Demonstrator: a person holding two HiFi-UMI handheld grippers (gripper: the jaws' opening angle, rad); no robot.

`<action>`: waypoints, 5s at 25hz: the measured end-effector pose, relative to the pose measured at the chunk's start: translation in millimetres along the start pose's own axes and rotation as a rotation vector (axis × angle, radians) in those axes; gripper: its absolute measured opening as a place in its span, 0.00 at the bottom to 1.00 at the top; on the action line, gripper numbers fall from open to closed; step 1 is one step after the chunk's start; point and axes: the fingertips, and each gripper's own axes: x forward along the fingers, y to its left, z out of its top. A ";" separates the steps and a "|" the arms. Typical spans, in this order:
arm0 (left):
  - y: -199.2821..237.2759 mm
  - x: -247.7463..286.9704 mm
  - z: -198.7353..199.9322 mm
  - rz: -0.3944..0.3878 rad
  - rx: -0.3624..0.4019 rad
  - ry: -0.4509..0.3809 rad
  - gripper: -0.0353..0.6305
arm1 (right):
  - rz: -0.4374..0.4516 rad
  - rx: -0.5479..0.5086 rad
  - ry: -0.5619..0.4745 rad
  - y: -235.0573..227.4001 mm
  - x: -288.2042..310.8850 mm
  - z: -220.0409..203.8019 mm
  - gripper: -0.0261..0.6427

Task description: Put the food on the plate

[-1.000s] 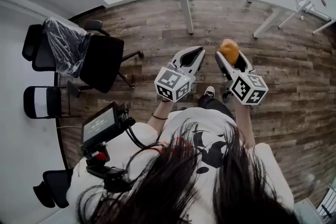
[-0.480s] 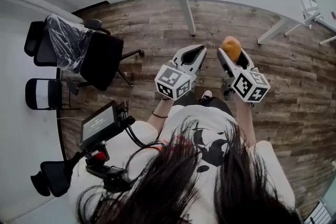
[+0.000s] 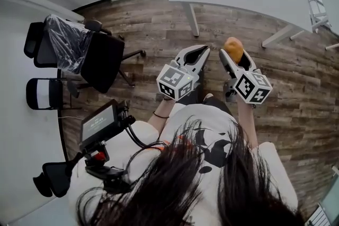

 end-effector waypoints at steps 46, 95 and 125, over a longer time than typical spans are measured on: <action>239.3 189.3 67.0 -0.271 -0.034 0.085 0.06 | -0.257 0.086 -0.035 -69.8 244.8 105.4 0.59; 333.1 289.9 105.6 -0.029 -0.078 0.095 0.06 | -0.214 -0.299 0.486 -211.2 420.8 87.0 0.59; 331.3 281.8 99.2 -0.066 -0.049 0.091 0.06 | -0.293 -0.179 0.232 -204.7 391.5 134.2 0.59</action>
